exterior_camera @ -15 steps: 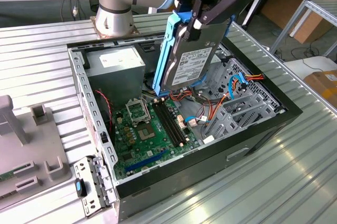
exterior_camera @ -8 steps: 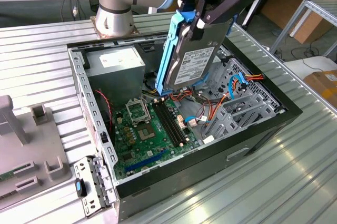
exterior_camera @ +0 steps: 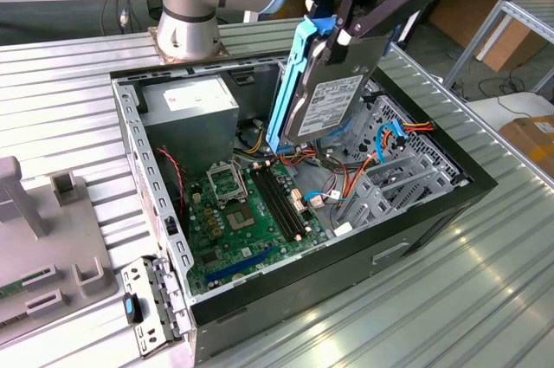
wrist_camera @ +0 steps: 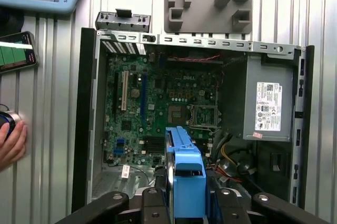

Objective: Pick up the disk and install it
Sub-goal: 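Pick up the disk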

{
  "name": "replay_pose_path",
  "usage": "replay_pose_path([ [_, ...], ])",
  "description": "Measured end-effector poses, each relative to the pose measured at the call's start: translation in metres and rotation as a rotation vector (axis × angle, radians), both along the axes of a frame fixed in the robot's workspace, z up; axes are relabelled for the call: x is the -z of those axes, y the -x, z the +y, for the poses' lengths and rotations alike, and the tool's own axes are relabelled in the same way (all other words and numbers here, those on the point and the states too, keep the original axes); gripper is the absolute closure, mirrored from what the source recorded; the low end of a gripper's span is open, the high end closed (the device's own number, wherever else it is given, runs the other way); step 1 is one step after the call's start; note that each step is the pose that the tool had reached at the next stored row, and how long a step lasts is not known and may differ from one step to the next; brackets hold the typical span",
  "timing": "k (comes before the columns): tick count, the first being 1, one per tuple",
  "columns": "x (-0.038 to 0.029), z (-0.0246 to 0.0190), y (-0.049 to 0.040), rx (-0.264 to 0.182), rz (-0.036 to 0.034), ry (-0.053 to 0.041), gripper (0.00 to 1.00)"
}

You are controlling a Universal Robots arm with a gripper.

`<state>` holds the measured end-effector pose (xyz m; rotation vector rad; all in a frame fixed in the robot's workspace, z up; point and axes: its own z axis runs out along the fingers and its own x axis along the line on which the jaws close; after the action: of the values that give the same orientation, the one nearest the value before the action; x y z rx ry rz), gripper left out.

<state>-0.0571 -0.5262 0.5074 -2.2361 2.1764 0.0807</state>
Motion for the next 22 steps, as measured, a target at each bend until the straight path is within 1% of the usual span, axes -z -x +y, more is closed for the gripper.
replay_pose_path([
  [1, 0.0, -0.0021, -0.0008, 0.0, 0.0, 0.0001, 0.64],
  [2, -0.0001, -0.0085, -0.0026, 0.0, 0.0, 0.0002, 0.64],
  [3, 0.0, -0.0124, -0.0033, 0.0, 0.0, -0.0001, 0.64],
  [4, 0.0, -0.0149, -0.0037, 0.0, 0.0, 0.0, 0.64],
  [17, 0.0, -0.0154, -0.0038, 0.0, 0.0, 0.0, 0.64],
  [22, 0.0, -0.0153, -0.0076, 0.0, 0.0, 0.0, 0.64],
])
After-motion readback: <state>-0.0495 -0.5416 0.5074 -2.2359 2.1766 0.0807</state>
